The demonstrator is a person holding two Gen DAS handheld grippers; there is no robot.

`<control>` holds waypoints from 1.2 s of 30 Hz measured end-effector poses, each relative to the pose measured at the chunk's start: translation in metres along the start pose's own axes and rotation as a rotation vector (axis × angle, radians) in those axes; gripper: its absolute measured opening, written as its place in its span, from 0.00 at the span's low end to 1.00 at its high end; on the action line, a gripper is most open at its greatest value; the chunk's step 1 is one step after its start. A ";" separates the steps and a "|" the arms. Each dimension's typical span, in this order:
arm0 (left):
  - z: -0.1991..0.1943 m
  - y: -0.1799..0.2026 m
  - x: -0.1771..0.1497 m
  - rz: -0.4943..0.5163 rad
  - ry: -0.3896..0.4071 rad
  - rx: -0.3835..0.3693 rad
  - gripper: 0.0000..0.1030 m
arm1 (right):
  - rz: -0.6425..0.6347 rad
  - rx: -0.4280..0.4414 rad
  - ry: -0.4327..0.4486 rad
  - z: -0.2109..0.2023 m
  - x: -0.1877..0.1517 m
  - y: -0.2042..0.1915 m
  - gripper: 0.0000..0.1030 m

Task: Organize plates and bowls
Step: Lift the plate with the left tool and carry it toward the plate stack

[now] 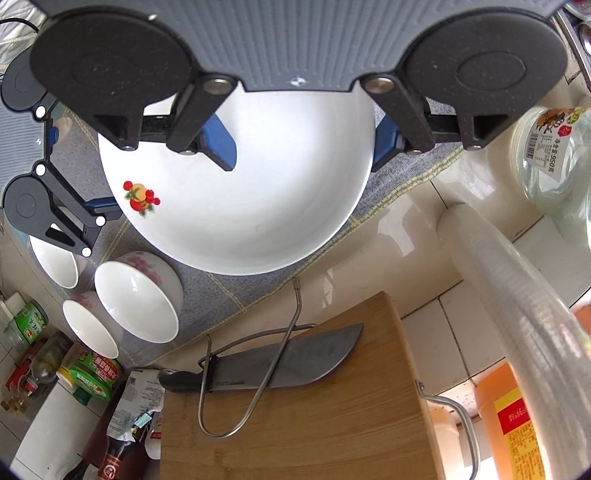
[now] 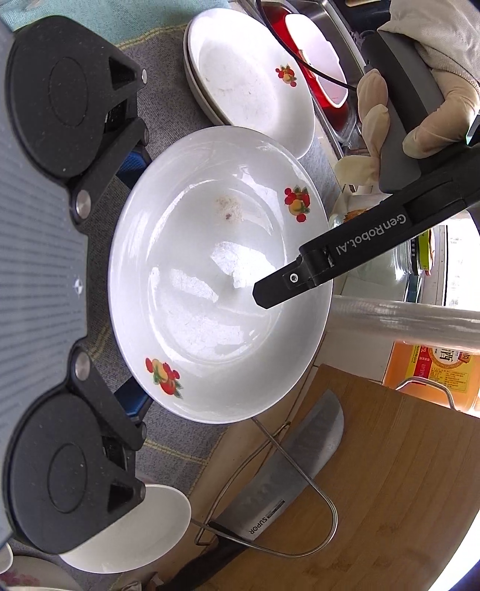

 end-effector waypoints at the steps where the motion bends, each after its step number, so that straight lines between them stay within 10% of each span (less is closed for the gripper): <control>1: -0.003 0.001 -0.002 -0.003 0.003 0.003 0.72 | -0.002 0.002 0.001 -0.002 0.000 -0.001 1.00; 36: -0.072 -0.026 -0.109 -0.198 0.057 0.077 0.72 | -0.178 0.116 0.011 -0.019 0.021 -0.098 1.00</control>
Point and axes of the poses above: each gripper's, at about its wrist camera, not at the fingertips, and z roughly the way its jaws point, y to its right, x to its top, the point moved 6 cm from there along z, roughly the way its jaws point, and after that the axes turned 3 degrees about x, right-handed, at the moved point
